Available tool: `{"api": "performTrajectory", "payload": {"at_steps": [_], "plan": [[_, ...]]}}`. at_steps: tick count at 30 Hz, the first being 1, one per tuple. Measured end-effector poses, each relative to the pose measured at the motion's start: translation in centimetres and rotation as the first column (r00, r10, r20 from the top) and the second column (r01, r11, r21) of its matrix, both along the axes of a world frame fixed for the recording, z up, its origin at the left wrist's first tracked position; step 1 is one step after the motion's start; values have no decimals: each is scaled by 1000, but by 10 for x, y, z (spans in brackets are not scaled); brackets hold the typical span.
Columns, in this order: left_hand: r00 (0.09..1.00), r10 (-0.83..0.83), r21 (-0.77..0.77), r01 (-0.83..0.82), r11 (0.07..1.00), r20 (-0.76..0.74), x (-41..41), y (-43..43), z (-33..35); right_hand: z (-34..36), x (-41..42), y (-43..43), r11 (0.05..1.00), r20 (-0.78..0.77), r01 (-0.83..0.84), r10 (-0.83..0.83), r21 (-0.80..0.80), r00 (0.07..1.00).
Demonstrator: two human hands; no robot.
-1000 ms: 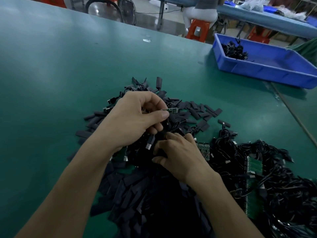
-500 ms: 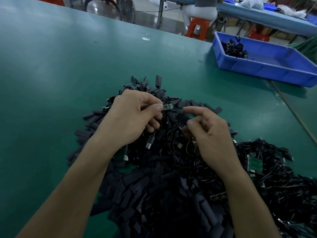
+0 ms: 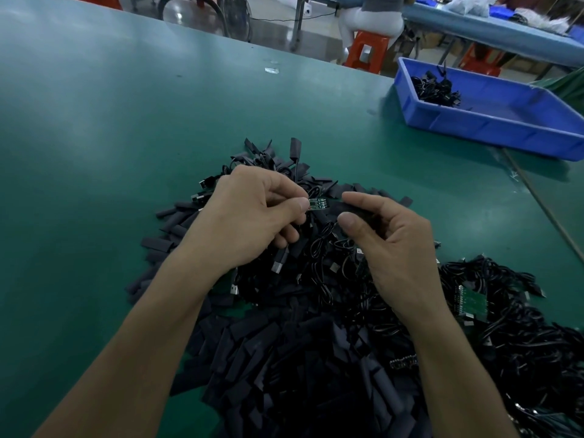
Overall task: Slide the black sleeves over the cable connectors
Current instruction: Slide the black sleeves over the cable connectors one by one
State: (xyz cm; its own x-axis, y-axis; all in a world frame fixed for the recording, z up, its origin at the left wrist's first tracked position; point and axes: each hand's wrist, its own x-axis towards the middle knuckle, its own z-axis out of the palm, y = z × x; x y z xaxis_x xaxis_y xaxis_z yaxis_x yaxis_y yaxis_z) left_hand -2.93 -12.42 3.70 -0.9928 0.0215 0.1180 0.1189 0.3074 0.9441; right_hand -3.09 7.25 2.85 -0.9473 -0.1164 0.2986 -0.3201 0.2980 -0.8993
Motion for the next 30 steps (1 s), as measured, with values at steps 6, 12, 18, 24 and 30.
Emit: {"api": "performTrajectory", "payload": {"at_steps": [6, 12, 18, 24, 30], "plan": [[1000, -12, 8, 11, 1000, 12, 0, 1, 0, -2, 0, 0, 1000, -24, 19, -19, 10, 1000], [999, -37, 41, 37, 998, 22, 0, 1, 0, -5, 1, 0, 999, -42, 52, -52, 4, 998], [998, -56, 55, 54, 997, 40, 0, 3, -1, -7, 1, 0, 998, -60, 62, -63, -32, 996], [996, -57, 94, 51, 994, 63, 1, 3, 1, -6, 1, -1, 999, -66, 43, -41, 25, 997], [996, -44, 130, 34, 991, 75, 3, 4, 5, -8, 1, -2, 995, -92, 77, -71, 69, 993]]}}
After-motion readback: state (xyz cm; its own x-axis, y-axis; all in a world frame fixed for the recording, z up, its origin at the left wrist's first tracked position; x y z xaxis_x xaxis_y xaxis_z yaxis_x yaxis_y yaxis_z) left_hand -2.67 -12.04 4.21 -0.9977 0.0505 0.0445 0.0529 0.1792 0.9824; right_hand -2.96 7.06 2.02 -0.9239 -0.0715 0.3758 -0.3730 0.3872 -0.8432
